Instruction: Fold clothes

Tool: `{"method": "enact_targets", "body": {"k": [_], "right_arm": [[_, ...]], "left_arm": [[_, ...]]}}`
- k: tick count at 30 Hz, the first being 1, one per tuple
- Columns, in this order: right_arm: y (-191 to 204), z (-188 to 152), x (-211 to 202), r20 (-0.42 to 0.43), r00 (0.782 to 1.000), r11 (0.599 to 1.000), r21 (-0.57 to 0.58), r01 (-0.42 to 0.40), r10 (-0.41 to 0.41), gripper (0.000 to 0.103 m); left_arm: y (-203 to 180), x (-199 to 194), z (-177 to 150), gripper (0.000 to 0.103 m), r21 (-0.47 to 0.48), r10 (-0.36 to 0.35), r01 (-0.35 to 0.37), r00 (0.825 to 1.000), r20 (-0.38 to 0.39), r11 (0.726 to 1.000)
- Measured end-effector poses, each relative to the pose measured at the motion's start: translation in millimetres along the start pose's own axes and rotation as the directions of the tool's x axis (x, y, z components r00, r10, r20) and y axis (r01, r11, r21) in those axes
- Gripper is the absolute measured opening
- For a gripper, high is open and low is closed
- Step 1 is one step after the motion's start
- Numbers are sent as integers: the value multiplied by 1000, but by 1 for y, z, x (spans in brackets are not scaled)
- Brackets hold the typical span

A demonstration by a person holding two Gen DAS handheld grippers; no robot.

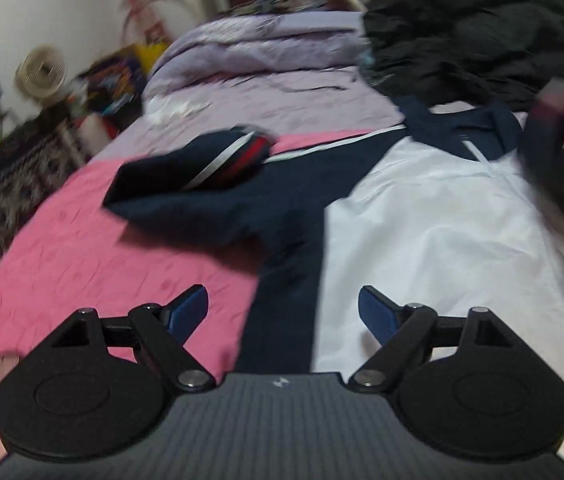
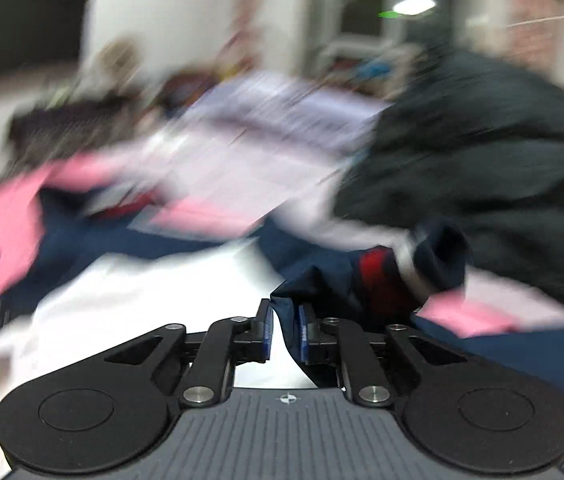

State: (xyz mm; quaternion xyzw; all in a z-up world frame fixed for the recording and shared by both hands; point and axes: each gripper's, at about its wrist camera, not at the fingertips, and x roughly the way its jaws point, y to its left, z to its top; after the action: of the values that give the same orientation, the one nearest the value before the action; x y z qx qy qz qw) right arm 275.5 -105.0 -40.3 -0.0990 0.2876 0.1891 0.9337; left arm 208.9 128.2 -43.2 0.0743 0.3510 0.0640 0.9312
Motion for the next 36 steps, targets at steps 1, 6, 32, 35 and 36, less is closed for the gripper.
{"method": "enact_targets", "body": {"k": [1,6,32,35,36], "right_arm": [[18,-7,5,-32,999,1000,-19,-13,13,27],[52,-36,-12,-26,1000,999,-44,-9,8,68],[-113,-114,-63,-192,886,835,299,463,-423,73],[-101,-114,-59,-193,874,834,262,485,-447,73],[-99,-114,-59,-192,871,834,257,488,-451,73]], "left_arm": [[6,-1,-1,85,-17,-8,8,1000,-3,1000],[-3,-5,12,86,-30,-139,140,989,47,990],[-84,74,66,97,-110,-373,370,928,-11,923],[-102,102,67,96,-218,-365,345,929,-63,913],[-106,105,66,81,-235,-343,324,938,-43,916]]}}
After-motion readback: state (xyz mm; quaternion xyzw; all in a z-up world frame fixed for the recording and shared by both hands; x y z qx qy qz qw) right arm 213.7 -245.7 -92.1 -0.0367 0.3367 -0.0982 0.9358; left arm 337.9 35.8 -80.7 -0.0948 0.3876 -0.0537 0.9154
